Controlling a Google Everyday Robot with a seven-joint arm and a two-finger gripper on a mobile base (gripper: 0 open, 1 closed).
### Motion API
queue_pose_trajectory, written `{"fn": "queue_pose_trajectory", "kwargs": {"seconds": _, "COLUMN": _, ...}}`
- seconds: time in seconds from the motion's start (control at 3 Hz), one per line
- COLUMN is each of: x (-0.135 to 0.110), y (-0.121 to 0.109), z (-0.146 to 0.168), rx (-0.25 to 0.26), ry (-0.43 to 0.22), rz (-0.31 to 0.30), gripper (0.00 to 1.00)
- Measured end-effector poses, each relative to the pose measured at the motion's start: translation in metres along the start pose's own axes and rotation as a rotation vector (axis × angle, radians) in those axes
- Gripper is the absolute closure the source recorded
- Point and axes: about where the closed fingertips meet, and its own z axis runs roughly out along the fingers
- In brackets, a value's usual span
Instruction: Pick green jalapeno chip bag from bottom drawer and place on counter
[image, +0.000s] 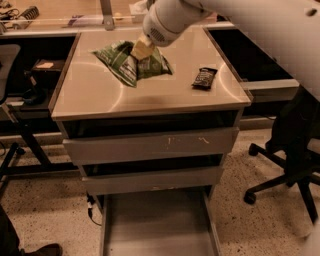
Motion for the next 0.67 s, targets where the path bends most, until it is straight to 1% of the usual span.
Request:
{"fn": "queue_pose_trajectory", "kwargs": {"seconds": 0.33, "x": -0.029, "y": -0.018, "z": 0.024, "rx": -0.042, "ry": -0.029, "rz": -0.015, "gripper": 1.00}}
{"fn": "queue_pose_trajectory", "kwargs": {"seconds": 0.67, "x": -0.041, "y": -0.022, "z": 0.051, "rx": -0.089, "ry": -0.031, "rz": -0.017, "gripper": 1.00}}
